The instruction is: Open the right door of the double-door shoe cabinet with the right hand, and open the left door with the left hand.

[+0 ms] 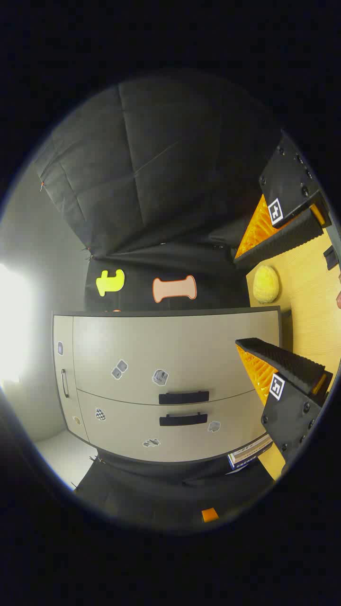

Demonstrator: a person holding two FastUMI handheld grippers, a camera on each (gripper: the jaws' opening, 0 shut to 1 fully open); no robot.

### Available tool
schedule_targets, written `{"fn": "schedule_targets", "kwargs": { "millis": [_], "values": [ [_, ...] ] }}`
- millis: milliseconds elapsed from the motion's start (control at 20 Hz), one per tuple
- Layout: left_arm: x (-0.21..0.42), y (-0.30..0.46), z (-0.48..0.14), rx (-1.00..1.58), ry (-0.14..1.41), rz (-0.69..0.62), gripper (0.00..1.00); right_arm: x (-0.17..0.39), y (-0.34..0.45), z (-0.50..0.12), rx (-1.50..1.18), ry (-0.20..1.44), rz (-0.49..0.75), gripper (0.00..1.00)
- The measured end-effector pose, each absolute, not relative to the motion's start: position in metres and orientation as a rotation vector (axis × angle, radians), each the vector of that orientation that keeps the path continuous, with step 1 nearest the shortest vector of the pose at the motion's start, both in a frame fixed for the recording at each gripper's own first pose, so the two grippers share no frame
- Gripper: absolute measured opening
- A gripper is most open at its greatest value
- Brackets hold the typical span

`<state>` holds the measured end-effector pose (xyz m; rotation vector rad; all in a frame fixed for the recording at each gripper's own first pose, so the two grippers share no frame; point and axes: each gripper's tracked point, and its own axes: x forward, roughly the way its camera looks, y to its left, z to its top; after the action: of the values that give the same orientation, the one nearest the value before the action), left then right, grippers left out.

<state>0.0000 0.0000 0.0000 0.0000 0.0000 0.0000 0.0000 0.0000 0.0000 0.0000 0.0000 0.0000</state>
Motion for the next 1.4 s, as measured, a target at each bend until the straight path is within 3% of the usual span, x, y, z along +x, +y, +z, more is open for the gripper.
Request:
{"fn": "schedule_targets", "kwargs": {
  "millis": [500,1400],
  "values": [
    [0.003,-0.004,-0.009,0.029,-0.009,-0.023,0.95,0.003,0.023,-0.004,-0.003,0.019,0.039,0.98],
    [-0.017,-0.007,-0.028,0.046,0.019,-0.034,0.95,0.044,0.098,0.051,0.011,0.002,0.178,0.98]
  ]
}}
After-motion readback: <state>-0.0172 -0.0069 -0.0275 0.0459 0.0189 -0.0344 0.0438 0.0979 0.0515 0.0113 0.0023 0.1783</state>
